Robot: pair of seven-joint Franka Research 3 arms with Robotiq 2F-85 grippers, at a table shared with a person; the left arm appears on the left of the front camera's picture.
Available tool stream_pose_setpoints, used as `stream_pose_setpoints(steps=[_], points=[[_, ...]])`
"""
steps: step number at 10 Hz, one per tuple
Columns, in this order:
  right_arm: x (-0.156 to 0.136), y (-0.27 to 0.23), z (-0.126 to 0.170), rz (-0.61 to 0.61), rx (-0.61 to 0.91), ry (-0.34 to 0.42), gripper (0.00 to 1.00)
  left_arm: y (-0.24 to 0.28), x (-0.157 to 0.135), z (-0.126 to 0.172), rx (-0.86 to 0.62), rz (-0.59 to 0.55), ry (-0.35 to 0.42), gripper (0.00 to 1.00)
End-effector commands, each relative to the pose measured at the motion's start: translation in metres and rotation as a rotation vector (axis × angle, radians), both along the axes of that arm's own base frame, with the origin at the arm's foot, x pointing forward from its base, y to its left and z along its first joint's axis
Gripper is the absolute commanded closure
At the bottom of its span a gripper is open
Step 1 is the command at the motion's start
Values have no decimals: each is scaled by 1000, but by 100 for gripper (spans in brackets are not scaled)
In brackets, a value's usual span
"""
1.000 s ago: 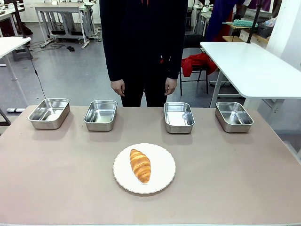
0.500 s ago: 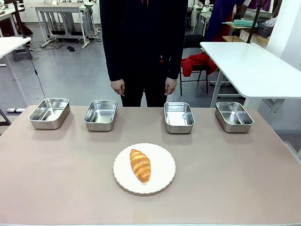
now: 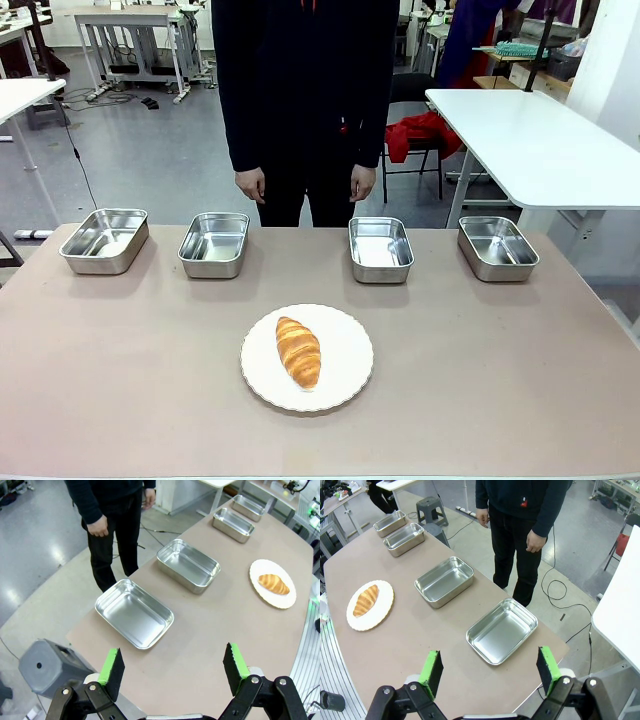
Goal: Place the bread in the container.
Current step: Place the Butter Roll into the Airtight Container indicated by the human.
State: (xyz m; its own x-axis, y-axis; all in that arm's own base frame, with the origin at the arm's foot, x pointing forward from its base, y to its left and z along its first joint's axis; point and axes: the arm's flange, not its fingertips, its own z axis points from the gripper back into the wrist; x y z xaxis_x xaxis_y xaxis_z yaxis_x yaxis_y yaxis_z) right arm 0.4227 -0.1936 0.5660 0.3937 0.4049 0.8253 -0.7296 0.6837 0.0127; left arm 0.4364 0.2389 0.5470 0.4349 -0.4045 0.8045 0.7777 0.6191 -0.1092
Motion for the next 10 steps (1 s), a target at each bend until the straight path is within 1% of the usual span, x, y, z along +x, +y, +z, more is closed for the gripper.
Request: stream_pose_setpoints(steps=[1,10], points=[[0,0,1,0,1,-2,2,1,-1,1,1,-3,-5,0],[0,0,1,0,1,-2,2,1,-1,1,1,-3,-5,0]])
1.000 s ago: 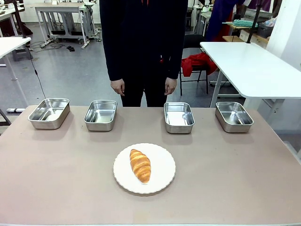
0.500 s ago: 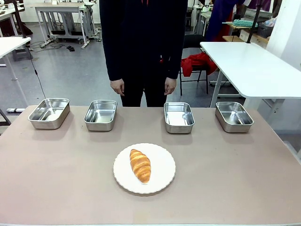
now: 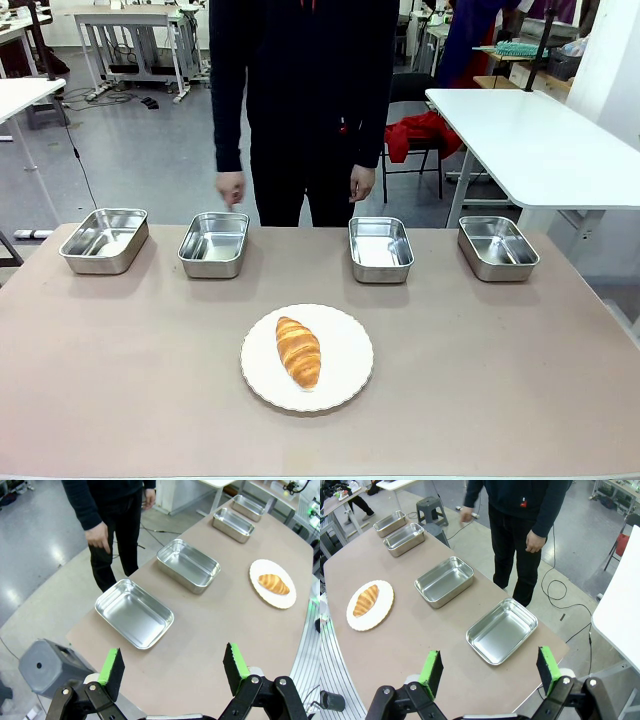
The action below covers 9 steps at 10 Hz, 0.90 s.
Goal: Place the bread in the container.
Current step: Place the Butter Roll into the Airtight Container indicated by the human.
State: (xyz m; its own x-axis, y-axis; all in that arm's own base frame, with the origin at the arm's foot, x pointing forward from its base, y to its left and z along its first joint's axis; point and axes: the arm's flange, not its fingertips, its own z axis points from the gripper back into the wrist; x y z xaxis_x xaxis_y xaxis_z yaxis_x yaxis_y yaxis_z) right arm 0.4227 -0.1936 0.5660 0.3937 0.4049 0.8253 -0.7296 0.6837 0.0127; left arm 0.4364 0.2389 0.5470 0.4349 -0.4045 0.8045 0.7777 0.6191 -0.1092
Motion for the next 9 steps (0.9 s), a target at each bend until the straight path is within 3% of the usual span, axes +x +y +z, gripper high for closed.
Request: stream_pose_setpoints(steps=[1,9], points=[[0,0,1,0,1,-2,2,1,-1,1,1,-4,-5,0],[0,0,1,0,1,-2,2,1,-1,1,1,-4,-5,0]])
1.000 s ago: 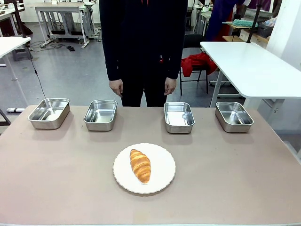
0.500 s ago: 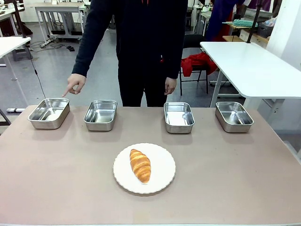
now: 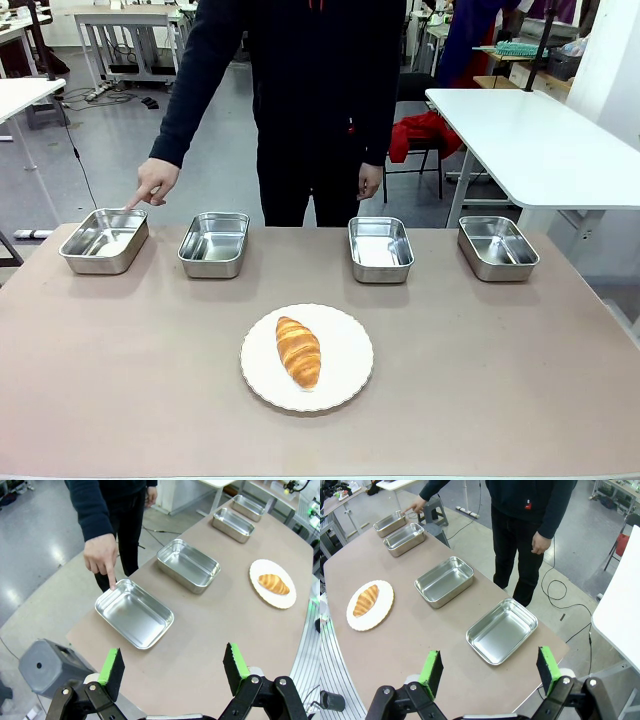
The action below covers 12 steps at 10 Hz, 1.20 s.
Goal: Place the bread in the container.
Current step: Place the Butter Roll into the Airtight Container indicated by the human.
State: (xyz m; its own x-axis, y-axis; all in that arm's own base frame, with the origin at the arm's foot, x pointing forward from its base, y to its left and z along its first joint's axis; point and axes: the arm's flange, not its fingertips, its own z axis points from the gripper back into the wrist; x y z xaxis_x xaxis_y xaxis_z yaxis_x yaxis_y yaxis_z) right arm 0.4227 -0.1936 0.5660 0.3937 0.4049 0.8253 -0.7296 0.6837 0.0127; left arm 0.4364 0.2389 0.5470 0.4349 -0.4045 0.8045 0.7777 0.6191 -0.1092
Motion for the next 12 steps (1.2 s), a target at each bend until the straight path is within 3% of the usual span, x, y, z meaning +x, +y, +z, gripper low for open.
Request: stream_pose_setpoints(steps=[1,12], points=[[0,0,1,0,1,-2,2,1,-1,1,1,-3,-5,0],[0,0,1,0,1,-2,2,1,-1,1,1,-3,-5,0]])
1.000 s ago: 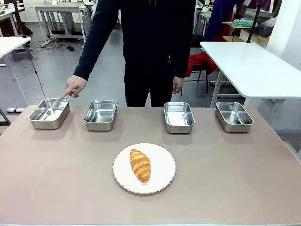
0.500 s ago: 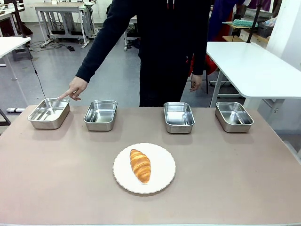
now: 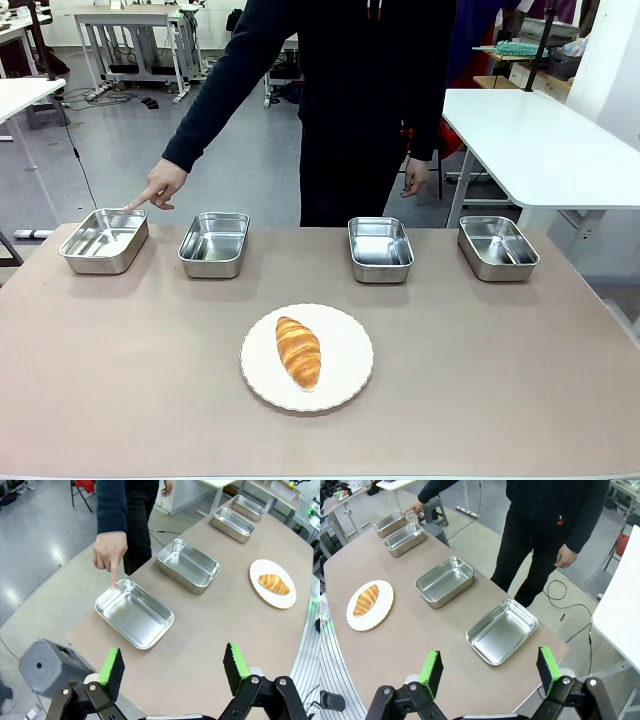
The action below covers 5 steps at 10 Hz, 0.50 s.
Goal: Place the bread in the container.
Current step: Place the Butter Roll into the Airtight Container indicated by the human.
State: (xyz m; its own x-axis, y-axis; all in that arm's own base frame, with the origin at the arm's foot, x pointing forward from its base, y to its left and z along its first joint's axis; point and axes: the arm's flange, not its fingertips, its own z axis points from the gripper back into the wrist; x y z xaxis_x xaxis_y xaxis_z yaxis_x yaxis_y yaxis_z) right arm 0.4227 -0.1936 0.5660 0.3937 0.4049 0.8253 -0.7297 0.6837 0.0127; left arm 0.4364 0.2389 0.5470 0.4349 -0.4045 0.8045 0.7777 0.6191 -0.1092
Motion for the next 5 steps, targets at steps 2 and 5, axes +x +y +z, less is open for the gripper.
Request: stream_pose_setpoints(steps=[2,5], points=[[0,0,1,0,1,-2,2,1,-1,1,1,-4,-5,0],[0,0,1,0,1,-2,2,-35,6,26,64,33,17,0]])
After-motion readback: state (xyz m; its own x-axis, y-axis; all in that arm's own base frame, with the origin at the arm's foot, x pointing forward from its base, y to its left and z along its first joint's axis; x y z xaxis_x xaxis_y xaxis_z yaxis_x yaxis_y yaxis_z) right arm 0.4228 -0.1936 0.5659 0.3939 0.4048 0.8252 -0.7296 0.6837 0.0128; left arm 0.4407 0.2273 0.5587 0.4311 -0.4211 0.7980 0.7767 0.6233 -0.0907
